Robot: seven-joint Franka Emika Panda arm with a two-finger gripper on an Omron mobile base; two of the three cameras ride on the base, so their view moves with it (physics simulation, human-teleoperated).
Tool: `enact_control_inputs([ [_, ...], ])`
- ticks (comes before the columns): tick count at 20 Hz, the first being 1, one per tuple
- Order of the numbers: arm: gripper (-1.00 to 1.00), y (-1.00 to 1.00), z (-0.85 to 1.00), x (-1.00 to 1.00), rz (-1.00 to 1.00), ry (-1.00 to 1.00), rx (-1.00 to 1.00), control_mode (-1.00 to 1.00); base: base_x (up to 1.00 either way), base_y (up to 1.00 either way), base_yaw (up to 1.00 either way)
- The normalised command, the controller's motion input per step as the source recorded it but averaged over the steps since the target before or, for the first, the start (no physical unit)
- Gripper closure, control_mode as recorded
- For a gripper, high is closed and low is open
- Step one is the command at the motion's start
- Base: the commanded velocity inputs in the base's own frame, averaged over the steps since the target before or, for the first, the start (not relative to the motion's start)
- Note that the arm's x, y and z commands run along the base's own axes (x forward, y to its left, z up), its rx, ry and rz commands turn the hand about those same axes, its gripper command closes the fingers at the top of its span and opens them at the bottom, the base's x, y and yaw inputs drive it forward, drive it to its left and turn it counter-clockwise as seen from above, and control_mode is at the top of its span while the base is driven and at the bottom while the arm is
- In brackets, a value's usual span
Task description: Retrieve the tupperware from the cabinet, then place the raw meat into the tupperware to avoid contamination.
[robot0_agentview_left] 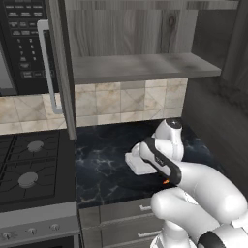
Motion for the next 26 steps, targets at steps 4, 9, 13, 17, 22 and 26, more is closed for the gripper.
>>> enact_control_inputs([
  [4,1.0,0.0,-0.07,0.01,-0.11,-0.03,0.0,-1.0,0.0,0.0,0.0],
  [9,1.0,0.0,-0.05,0.05,-0.15,-0.03,0.0,-1.0,0.0,0.0,0.0],
  [13,1.0,-0.01,-0.14,0.01,-0.15,-0.05,0.0,-1.0,0.0,0.0,0.0],
  [17,1.0,-0.03,-0.1,0.0,-0.11,-0.06,0.0,-1.0,0.0,0.0,0.0],
  [22,1.0,0.0,0.0,0.0,-0.01,0.0,0.0,-1.0,0.0,0.0,0.0],
  [26,-1.0,0.0,0.0,0.0,0.0,0.0,0.0,-1.0,0.0,0.0,0.0],
])
